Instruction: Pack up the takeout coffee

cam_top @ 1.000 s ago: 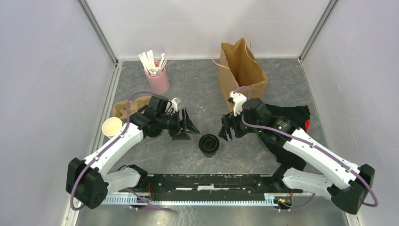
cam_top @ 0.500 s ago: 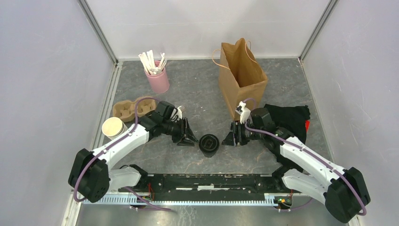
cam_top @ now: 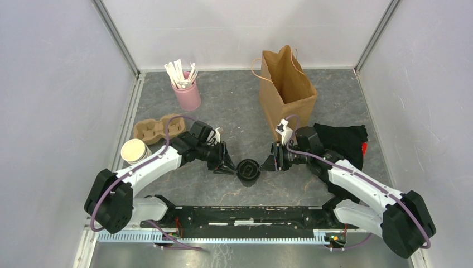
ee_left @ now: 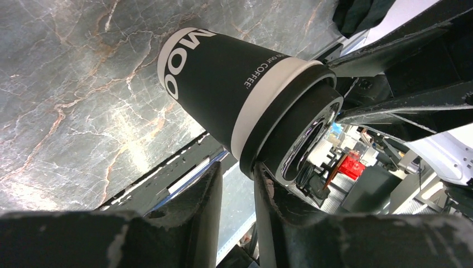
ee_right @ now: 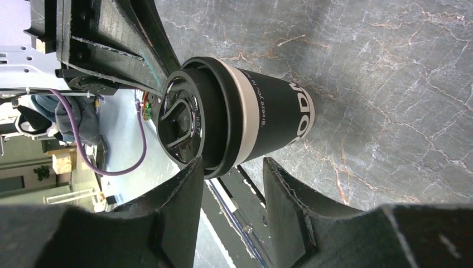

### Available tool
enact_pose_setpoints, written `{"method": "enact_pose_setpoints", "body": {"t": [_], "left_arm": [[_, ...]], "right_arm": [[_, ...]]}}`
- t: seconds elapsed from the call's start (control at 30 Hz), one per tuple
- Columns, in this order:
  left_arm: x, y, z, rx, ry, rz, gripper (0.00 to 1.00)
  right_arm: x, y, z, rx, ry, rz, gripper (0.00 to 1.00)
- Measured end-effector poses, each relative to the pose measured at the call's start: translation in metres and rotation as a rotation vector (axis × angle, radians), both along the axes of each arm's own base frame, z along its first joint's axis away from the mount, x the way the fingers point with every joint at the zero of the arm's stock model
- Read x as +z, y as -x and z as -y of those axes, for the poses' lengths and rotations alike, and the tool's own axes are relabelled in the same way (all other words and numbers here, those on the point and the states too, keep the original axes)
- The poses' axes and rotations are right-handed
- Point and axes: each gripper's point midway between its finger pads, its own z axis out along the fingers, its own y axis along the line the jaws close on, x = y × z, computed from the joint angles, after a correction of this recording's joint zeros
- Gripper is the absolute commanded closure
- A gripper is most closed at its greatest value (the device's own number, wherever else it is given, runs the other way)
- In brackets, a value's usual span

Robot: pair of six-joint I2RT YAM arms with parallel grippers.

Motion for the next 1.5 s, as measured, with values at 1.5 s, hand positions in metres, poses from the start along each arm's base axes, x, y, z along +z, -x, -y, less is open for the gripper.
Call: {"method": "enact_pose_setpoints", "body": {"t": [1.5], "left_arm": [[0.002, -0.002, -0.013, 0.065, -0.082, 0.125, 0.42]], "right_arm": [[-0.019, -0.002, 0.010, 0.099, 0.138, 0.039, 0.34]]}}
